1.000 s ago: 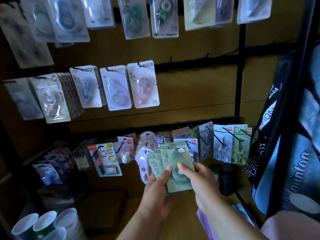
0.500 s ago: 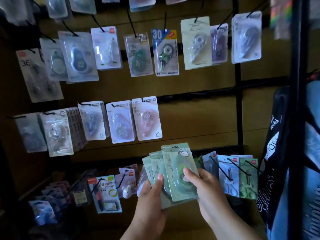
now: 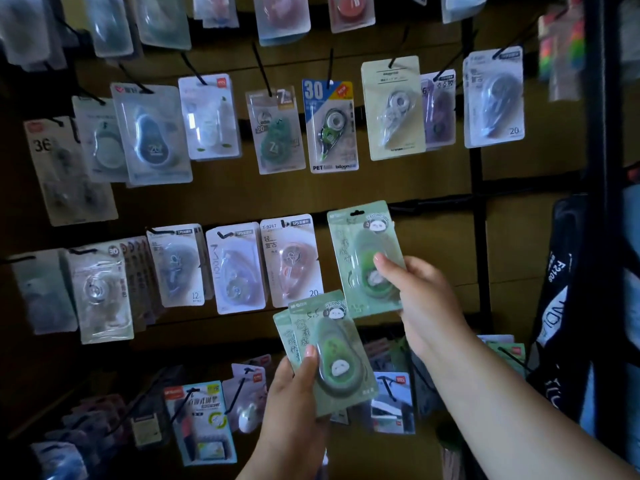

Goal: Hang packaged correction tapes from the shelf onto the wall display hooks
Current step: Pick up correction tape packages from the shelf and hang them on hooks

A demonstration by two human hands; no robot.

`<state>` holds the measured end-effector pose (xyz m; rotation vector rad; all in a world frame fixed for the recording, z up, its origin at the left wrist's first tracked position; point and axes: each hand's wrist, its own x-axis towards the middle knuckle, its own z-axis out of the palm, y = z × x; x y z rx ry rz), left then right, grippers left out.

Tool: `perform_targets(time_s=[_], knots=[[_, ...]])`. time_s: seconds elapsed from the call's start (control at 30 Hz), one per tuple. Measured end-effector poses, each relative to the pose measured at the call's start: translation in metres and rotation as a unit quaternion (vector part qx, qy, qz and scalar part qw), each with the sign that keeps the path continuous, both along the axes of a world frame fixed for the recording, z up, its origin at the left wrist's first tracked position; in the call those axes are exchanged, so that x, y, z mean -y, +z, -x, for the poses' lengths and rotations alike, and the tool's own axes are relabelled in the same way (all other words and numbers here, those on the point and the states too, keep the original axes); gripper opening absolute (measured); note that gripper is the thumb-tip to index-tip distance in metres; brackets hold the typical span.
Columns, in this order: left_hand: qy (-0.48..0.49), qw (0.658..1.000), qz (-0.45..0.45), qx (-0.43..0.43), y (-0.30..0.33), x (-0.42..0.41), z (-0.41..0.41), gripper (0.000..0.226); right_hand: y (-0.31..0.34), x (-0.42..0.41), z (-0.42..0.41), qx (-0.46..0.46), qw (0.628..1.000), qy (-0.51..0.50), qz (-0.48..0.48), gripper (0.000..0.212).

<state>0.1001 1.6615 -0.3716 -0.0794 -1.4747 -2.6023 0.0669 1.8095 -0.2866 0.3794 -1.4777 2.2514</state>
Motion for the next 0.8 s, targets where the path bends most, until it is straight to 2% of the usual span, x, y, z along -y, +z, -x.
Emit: perform_targets(time_s=[0.2, 0.5, 0.8], knots=[[-0.016, 0.999, -0.022, 0.019, 0.003, -0.003, 0.003, 0.027, 0.011, 0.009, 0.017, 0.019, 0.999, 0.026, 0.006, 0.010], [-0.023, 0.999, -0.026, 0.029, 0.000, 0.001, 0.004, 0.028, 0.004, 0.012, 0.032, 0.022, 1.000, 0.004, 0.009, 0.010], [-0.028, 0.999, -0.031, 0.034, -0.002, 0.002, 0.007, 0.027, 0.011, 0.023, 0.074, 0.097, 0.994, -0.049, -0.031, 0.015]])
